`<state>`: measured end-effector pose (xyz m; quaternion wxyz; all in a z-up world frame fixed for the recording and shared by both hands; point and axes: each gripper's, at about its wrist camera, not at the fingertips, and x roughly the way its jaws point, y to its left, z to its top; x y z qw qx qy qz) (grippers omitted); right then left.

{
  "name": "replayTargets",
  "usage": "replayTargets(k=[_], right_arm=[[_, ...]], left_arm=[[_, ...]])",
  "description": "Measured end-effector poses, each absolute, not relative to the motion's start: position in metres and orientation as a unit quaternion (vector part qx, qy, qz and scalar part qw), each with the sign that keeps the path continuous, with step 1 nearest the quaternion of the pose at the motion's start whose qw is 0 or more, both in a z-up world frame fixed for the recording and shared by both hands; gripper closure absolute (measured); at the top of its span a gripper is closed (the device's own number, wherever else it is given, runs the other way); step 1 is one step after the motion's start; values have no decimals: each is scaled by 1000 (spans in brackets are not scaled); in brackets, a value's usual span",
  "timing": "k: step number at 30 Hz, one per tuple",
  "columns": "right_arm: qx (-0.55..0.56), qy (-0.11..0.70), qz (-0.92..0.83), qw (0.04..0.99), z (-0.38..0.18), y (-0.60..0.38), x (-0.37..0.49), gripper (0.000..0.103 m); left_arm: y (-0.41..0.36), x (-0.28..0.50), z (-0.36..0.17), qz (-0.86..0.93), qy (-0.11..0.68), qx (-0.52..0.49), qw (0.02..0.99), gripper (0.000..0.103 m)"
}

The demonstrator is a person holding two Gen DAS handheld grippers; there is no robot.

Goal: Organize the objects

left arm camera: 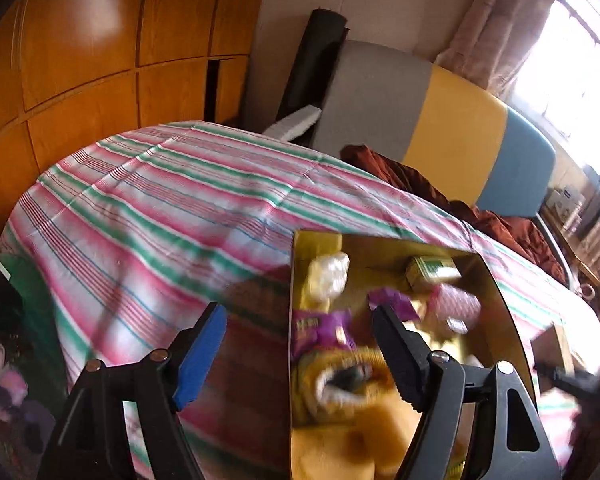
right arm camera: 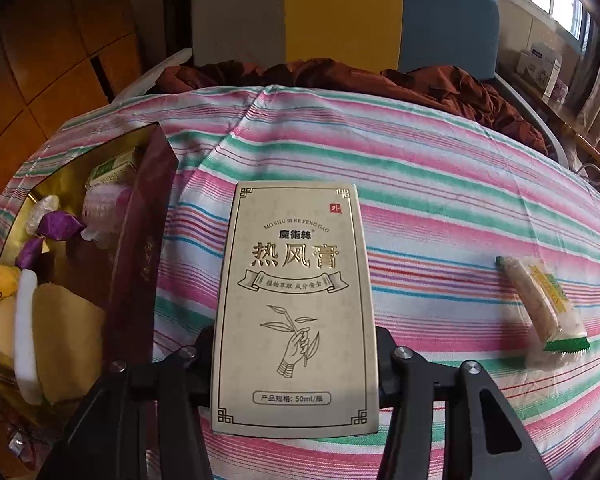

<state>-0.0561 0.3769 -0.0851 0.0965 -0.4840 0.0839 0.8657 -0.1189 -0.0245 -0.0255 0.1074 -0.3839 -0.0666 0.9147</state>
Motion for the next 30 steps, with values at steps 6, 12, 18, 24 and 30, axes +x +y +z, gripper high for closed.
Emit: replayTargets(k=[6, 12, 18, 24, 30], right_arm=[[-459, 52, 885, 52, -51, 339, -78, 51], [-441, 12, 897, -1, -29, 285, -114, 51], [-458, -14, 888, -41, -38, 233, -152, 51], [-496, -26, 866, -63, -67, 199, -183, 51], [-509, -22, 858, -61, -82, 191, -180, 29]], left_arm=[[-27, -90, -26, 916, -65, -378, 120, 26], [-22, -76, -28, 914, -59, -379, 128, 25], [-26, -68, -29, 914, -62, -381, 126, 24], [-30, -64, -27, 915, -53, -380, 123, 22], [-34, -62, -27, 919, -48, -376, 113, 18]])
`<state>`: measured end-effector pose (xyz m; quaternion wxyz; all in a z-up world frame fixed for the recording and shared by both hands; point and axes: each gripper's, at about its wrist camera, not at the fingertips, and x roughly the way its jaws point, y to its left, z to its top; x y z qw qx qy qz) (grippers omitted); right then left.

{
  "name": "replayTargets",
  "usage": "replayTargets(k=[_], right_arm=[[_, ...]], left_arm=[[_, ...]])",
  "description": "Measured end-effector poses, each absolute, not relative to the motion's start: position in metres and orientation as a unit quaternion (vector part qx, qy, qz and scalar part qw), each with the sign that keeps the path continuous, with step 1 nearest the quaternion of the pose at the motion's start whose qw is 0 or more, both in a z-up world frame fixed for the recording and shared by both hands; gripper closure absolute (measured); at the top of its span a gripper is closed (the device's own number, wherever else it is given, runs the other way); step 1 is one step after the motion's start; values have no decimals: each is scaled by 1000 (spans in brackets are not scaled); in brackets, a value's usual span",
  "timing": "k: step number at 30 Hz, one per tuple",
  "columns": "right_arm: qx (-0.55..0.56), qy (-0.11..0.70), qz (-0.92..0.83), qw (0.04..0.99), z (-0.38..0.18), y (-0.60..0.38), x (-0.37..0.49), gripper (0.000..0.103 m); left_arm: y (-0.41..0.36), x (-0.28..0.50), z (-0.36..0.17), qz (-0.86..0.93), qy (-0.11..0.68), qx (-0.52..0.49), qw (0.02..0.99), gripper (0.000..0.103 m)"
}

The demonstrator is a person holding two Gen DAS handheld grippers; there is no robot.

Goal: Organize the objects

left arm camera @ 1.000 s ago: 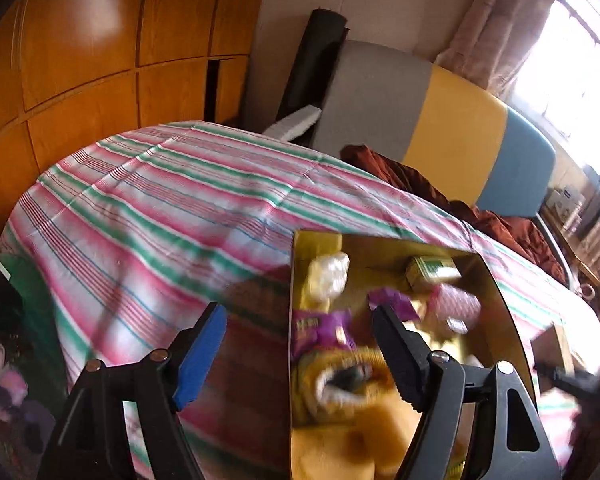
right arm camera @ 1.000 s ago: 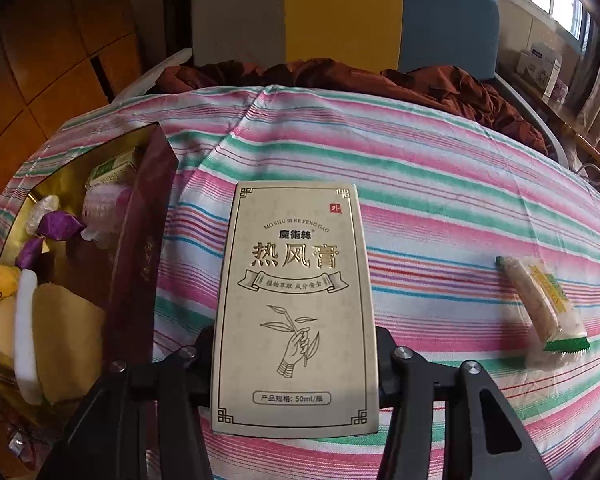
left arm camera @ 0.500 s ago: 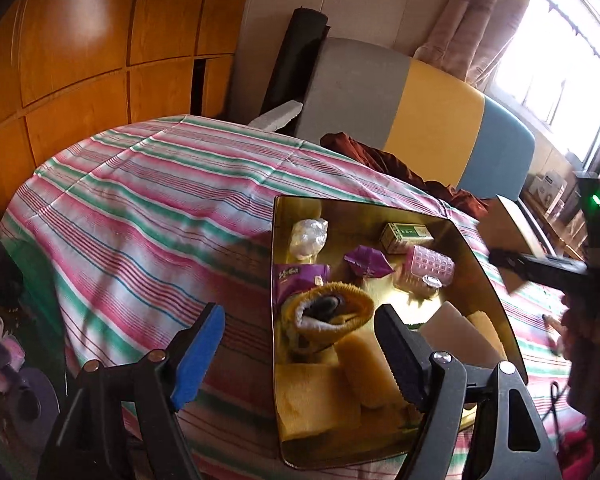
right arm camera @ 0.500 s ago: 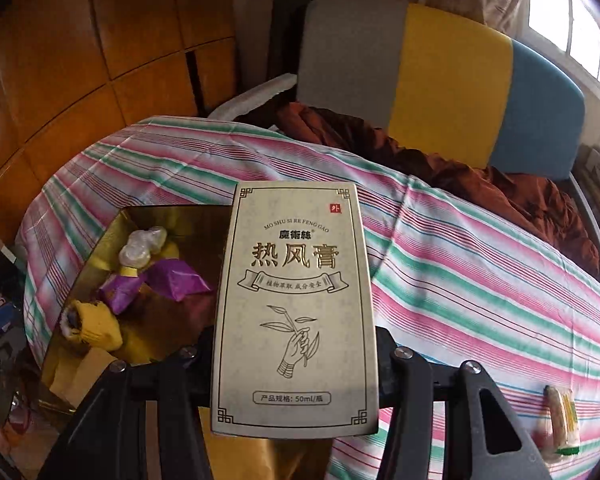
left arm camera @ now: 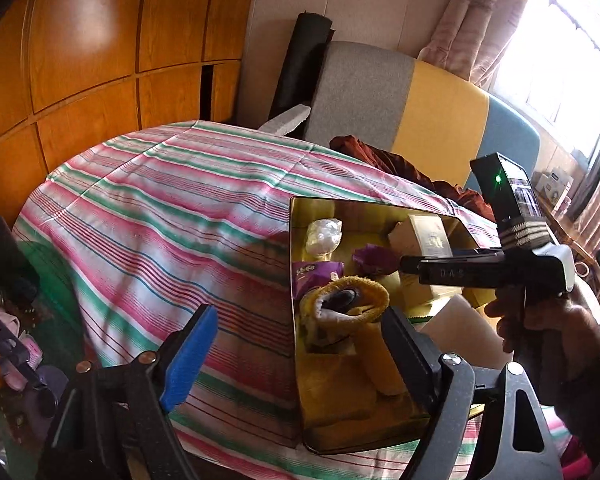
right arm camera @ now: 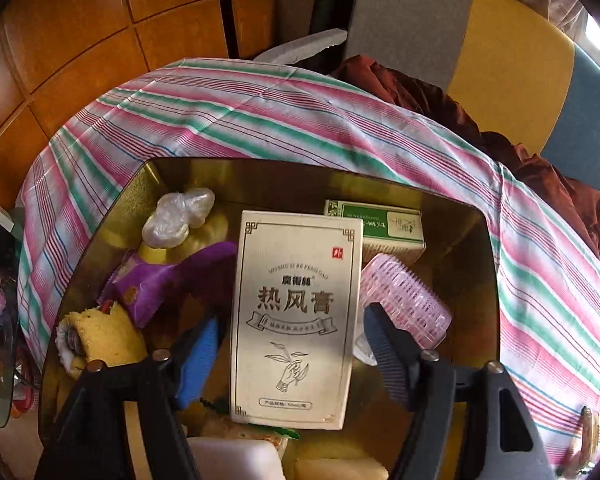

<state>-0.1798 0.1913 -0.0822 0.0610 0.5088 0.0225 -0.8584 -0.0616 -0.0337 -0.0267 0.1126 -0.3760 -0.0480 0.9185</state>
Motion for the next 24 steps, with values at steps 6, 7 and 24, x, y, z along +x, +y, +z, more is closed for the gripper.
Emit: replayTargets(k=[6, 7, 24], right_arm=[[498, 10, -865, 54, -74, 201, -174, 21], [494, 7, -868, 54, -71, 203, -171, 21], [438, -83, -893, -63, -39, 326, -97, 17]], left_arm=[[-37, -62, -30, 918, -54, -380, 102, 18], [-36, -62, -31, 917, -54, -381, 102, 18], [-14, -47, -14, 922, -32, -363, 126, 14]])
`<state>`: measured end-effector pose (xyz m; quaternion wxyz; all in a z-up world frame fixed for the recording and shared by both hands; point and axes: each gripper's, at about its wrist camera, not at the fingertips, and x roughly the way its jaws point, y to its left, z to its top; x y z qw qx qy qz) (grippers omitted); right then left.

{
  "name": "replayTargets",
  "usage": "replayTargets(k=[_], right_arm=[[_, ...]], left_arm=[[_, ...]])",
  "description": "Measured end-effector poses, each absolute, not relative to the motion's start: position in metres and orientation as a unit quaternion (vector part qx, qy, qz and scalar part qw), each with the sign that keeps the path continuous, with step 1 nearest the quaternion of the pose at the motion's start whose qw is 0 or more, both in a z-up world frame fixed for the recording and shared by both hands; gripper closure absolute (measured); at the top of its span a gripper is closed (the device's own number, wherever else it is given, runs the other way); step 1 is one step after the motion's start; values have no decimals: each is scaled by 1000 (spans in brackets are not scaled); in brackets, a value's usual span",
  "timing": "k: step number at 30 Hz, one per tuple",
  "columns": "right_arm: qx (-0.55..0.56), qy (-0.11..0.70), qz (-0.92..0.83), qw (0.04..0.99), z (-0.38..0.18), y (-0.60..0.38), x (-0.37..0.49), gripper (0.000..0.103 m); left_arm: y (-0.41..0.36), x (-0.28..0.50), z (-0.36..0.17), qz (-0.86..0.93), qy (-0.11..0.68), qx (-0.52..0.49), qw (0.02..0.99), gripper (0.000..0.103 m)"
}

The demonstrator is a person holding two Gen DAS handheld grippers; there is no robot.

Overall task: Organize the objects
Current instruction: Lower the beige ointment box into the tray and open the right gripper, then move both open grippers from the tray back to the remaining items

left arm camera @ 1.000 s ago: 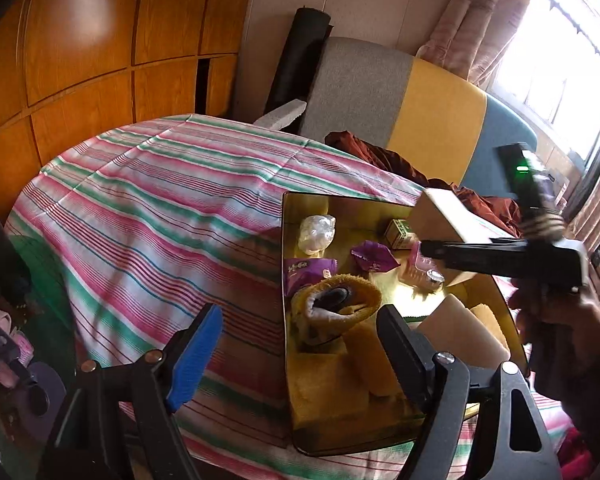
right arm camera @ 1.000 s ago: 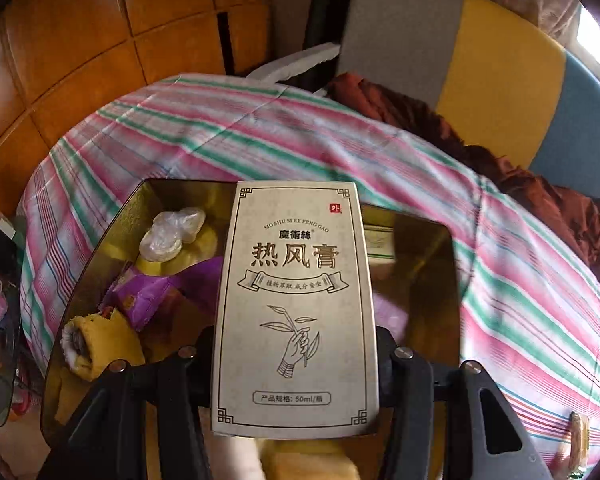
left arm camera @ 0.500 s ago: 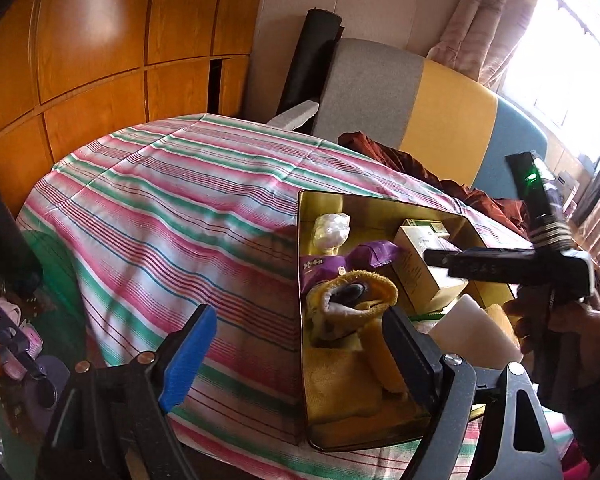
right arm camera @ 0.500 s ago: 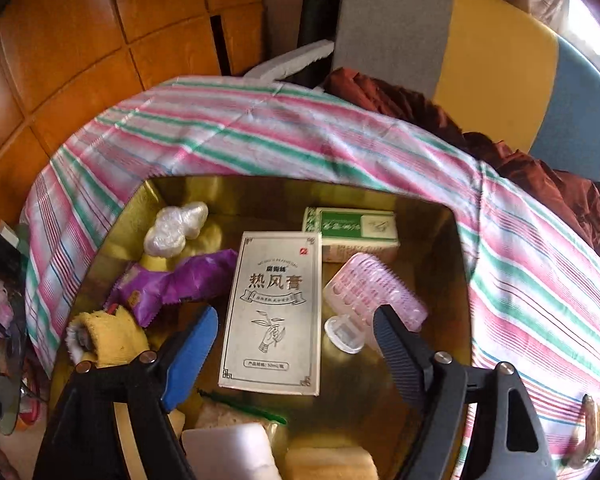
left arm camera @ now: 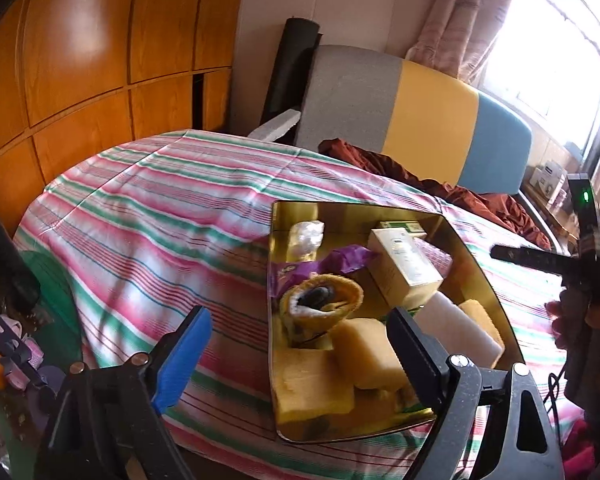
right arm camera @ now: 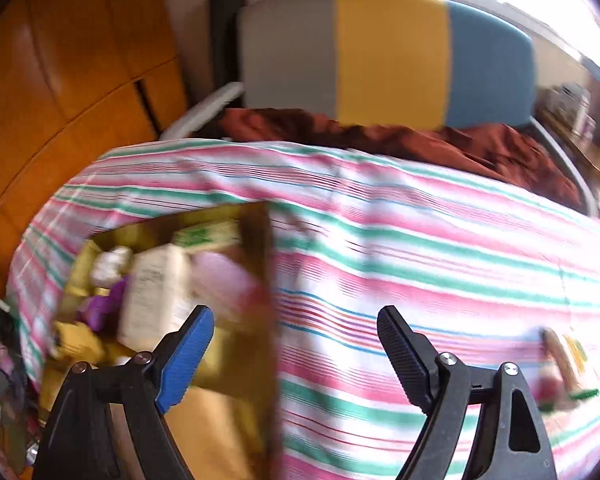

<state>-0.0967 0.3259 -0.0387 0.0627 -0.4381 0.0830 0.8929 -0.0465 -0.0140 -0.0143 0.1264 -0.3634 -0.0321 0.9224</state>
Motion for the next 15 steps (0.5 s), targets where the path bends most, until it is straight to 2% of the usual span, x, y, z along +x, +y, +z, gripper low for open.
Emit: replayTargets(k=[15], right_arm=[[-431, 125, 862, 233, -39, 497, 10, 17]], left_arm=[[58, -34, 11, 916, 25, -343, 206, 14]])
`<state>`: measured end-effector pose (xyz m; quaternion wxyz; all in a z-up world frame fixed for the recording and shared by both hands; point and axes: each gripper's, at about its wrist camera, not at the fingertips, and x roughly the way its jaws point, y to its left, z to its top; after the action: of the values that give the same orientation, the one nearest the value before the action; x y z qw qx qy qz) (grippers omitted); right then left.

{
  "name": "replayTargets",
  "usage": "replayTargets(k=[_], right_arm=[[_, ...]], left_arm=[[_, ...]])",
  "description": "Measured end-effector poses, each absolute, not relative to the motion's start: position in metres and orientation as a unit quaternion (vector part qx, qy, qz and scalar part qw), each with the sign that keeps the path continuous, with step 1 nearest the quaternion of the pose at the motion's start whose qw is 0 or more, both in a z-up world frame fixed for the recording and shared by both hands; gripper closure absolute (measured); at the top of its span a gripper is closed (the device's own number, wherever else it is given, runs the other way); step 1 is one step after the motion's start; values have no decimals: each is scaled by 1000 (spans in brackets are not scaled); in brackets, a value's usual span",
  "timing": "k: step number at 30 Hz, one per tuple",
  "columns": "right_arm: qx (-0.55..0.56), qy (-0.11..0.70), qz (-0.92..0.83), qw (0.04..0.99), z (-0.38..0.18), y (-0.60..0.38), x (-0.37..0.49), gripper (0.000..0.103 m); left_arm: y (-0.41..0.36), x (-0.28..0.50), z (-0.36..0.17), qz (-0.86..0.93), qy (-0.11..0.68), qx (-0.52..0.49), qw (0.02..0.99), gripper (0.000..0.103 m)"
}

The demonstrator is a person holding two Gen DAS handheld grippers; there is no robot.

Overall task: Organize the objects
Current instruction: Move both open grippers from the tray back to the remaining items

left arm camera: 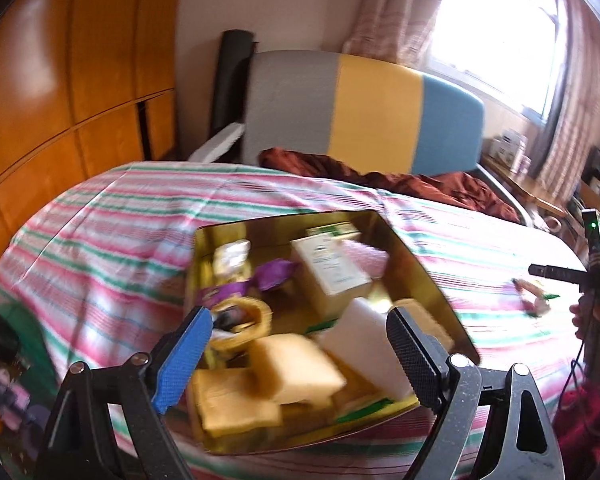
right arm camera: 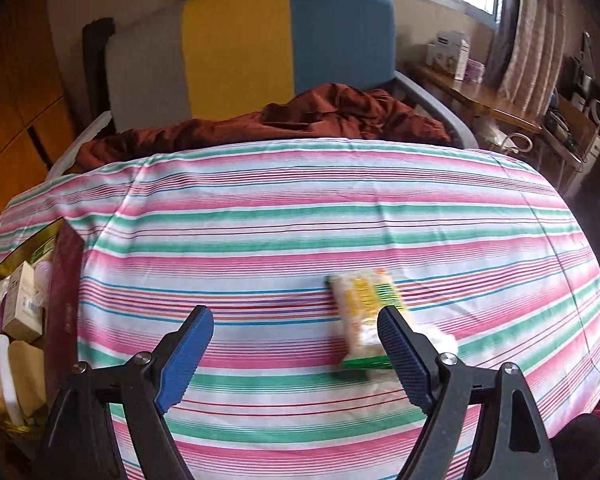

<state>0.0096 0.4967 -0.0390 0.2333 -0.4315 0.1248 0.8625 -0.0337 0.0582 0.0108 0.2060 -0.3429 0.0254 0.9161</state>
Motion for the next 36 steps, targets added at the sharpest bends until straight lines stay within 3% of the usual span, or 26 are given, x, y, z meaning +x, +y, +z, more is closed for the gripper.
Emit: replayTargets(k=[5, 12, 20, 36], right_arm=[[-422, 167, 845, 282, -40, 555, 38, 17], [-408, 299, 809, 299, -65, 609, 69, 17], [-416, 279, 813, 298, -64, 601, 62, 17], [-307, 417, 776, 361, -55, 646, 125, 17]], left_arm=[[106, -29, 15, 902, 54, -342, 256, 14], [180, -17, 12, 872, 99, -348, 329, 14], [259, -12, -8, 829, 123, -385, 388, 14], [463, -48, -39, 710, 95, -525, 459, 14]])
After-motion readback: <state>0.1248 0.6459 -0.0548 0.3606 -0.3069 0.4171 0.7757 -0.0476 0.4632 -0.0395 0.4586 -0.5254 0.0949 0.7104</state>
